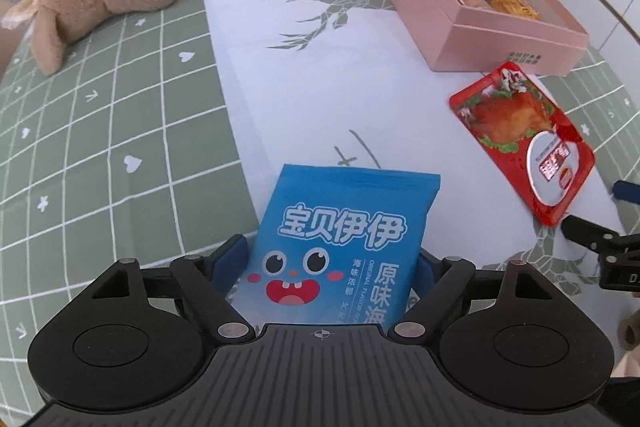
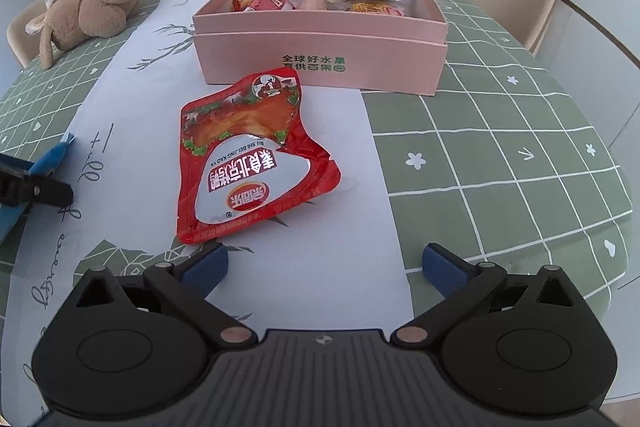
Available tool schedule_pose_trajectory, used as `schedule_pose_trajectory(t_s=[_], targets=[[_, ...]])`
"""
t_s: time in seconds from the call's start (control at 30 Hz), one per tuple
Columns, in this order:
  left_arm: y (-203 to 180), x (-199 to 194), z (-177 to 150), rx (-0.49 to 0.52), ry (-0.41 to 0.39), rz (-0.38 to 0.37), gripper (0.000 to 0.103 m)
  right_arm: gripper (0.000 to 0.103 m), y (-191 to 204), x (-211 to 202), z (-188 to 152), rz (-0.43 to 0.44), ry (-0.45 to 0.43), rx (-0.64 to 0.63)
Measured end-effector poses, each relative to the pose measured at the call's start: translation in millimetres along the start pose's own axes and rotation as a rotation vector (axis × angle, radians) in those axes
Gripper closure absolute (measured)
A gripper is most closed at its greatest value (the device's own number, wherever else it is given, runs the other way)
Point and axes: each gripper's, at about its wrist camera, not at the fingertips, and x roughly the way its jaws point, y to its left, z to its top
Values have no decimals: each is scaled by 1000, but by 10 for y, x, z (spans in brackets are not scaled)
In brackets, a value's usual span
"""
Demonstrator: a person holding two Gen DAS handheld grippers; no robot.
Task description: Organize snacks
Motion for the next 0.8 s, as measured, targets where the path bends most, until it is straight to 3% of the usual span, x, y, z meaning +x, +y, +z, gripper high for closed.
schedule_pose_trajectory(t_s=[0.2, 0.3, 0.47, 0.8], targets=[[-20, -18, -14, -21, -16, 17, 19, 0, -38, 8, 51, 38, 33, -49], [8, -54, -52, -63, -21, -8, 20, 10, -165, -51, 100, 82, 43, -2], [8, -106, -138, -97, -34, -24, 21, 10, -238, -192, 268, 132, -15, 41], [99, -133, -155, -183, -40, -60, 19, 10, 485, 234, 663, 124, -15, -258]])
